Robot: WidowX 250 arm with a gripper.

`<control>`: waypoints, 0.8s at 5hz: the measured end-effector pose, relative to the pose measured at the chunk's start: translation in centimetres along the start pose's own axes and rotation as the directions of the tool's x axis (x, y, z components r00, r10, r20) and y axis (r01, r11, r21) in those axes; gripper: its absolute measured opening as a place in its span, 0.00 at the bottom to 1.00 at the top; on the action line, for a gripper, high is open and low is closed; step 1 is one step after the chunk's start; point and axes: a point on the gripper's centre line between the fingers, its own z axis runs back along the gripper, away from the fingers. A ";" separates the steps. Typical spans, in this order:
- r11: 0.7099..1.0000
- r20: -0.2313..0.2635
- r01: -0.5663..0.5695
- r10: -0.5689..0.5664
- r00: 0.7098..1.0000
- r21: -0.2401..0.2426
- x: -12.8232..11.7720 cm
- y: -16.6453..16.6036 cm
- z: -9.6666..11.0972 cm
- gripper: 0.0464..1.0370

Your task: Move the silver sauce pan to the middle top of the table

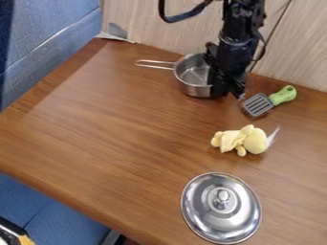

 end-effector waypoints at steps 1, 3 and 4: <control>1.000 -0.015 -0.006 0.007 1.000 0.009 -0.2 0.1 0.0 0.06; 0.997 -0.065 0.014 -0.009 0.998 0.079 -0.2 -0.6 0.2 0.53; 0.997 -0.063 0.020 -0.015 0.998 0.077 -0.2 -0.6 0.2 0.84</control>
